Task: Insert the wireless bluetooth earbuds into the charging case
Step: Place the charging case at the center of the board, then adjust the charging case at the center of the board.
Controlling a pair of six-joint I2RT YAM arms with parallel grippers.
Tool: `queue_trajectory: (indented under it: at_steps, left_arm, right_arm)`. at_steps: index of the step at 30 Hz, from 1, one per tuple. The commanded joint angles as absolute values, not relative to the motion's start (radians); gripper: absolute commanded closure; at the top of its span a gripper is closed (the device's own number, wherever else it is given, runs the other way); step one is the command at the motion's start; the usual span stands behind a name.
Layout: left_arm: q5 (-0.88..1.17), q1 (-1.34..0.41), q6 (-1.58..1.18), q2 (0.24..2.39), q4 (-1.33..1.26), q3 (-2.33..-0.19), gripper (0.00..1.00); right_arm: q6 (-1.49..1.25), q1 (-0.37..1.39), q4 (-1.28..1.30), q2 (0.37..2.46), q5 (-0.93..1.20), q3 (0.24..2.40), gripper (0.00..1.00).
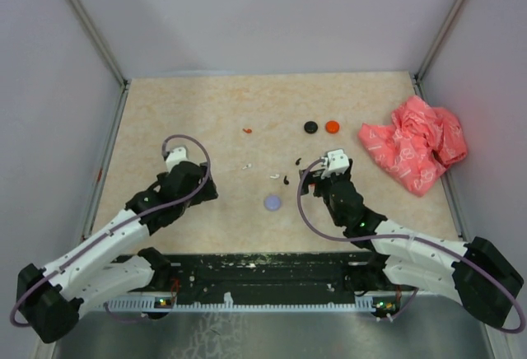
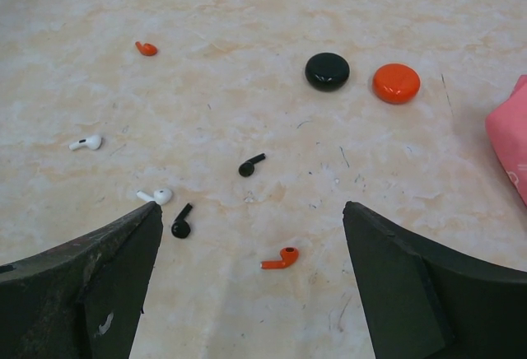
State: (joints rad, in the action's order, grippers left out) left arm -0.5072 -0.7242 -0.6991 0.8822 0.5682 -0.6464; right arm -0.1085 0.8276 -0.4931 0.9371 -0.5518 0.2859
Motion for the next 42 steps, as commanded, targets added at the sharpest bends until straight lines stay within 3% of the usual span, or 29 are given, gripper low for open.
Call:
queue_trajectory:
  at_steps: [1,20,42]
  left_arm:
    - [-0.439,-0.599,-0.632,0.884,0.558,-0.664,0.0]
    - [-0.327,-0.22,-0.545,1.003,0.526,-0.704,0.0]
    - [-0.192,-0.093,-0.417,1.623,0.497,-1.054,0.12]
  right_arm:
    - [-0.131,0.818,-0.536,0.932,-0.583,0.297,0.09]
    - [-0.114,0.817,-0.551,0.95,-0.559,0.292,0.14]
    - [-0.117,0.818,-0.548,1.009,-0.539,0.311,0.16]
